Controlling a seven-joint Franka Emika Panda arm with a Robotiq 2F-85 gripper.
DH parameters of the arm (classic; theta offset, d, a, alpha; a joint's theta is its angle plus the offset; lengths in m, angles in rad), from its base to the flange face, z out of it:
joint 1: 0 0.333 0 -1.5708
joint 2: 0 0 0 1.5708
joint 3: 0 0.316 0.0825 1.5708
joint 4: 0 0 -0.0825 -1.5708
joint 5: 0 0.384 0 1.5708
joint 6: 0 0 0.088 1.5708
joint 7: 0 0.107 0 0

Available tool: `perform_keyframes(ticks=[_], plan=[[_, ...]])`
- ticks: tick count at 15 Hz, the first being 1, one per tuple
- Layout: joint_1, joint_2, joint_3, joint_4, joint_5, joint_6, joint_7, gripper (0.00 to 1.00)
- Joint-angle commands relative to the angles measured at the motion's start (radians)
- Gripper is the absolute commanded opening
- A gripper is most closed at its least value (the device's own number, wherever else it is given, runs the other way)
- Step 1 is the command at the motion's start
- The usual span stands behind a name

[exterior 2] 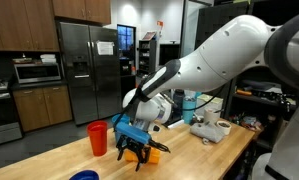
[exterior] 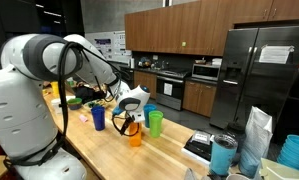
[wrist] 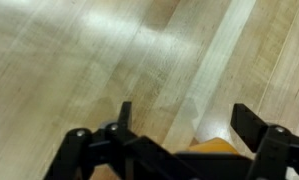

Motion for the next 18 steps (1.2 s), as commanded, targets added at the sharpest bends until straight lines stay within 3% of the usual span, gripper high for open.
perform_keyframes(ticks=[1,10,18], plan=[[-0.013,-0.025,-0.005,-0.020,0.029,0.014,0.034,1.00],[-0.006,0.001,0.003,-0.002,0.007,0.002,0.012,1.00],[0.005,-0.039,0.009,-0.044,0.135,0.111,-0.047,1.00]])
